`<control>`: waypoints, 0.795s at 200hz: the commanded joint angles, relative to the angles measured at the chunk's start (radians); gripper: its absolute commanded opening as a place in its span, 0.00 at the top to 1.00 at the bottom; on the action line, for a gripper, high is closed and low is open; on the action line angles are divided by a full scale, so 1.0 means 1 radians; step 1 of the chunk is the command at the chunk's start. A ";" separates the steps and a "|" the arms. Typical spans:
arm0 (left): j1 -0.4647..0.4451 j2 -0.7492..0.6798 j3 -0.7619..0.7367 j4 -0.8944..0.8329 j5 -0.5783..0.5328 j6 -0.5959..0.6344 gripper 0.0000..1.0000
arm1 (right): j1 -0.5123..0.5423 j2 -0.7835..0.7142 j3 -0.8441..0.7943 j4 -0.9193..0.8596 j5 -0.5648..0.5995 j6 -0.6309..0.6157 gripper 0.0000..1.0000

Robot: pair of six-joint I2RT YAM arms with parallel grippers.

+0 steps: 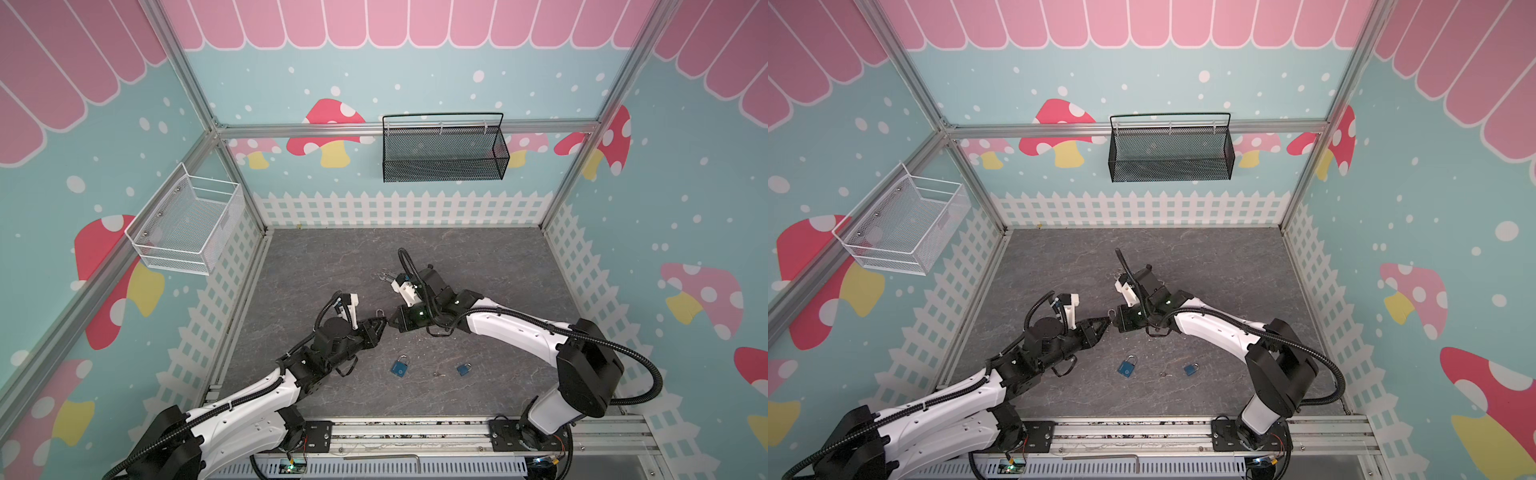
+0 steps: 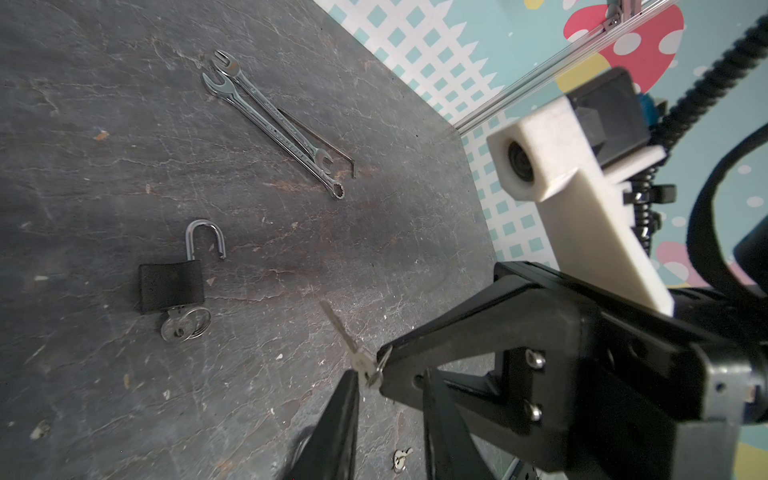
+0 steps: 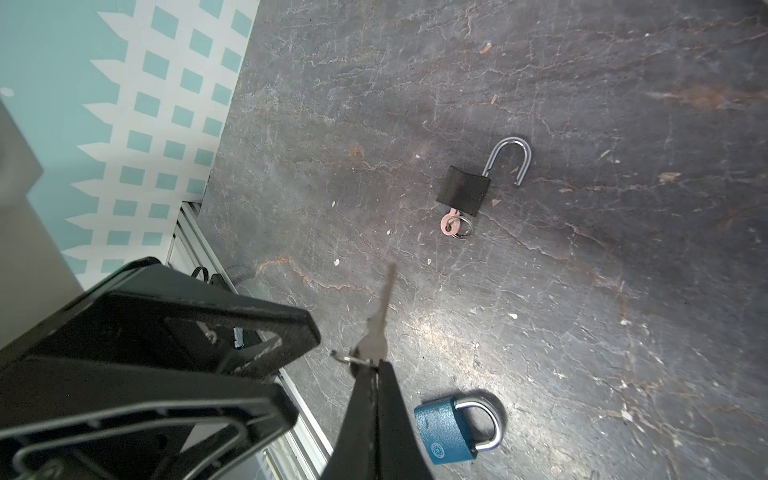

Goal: Unlock with the key
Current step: 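Lift the silver key with the right gripper while the left arm reaches forward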

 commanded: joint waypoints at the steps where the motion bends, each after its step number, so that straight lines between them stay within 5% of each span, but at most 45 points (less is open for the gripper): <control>1: -0.009 0.003 -0.001 -0.039 -0.080 -0.013 0.73 | -0.006 -0.024 -0.008 0.017 0.016 0.018 1.00; 60: -0.009 -0.053 -0.038 -0.010 -0.098 0.053 0.71 | -0.020 -0.034 -0.026 0.037 0.017 0.026 1.00; 115: -0.009 -0.134 -0.030 -0.019 -0.139 0.341 0.65 | -0.042 -0.084 -0.025 0.034 0.004 0.042 1.00; 159: -0.010 -0.092 -0.029 0.133 -0.148 0.600 0.61 | -0.084 -0.118 0.003 0.002 -0.036 0.055 1.00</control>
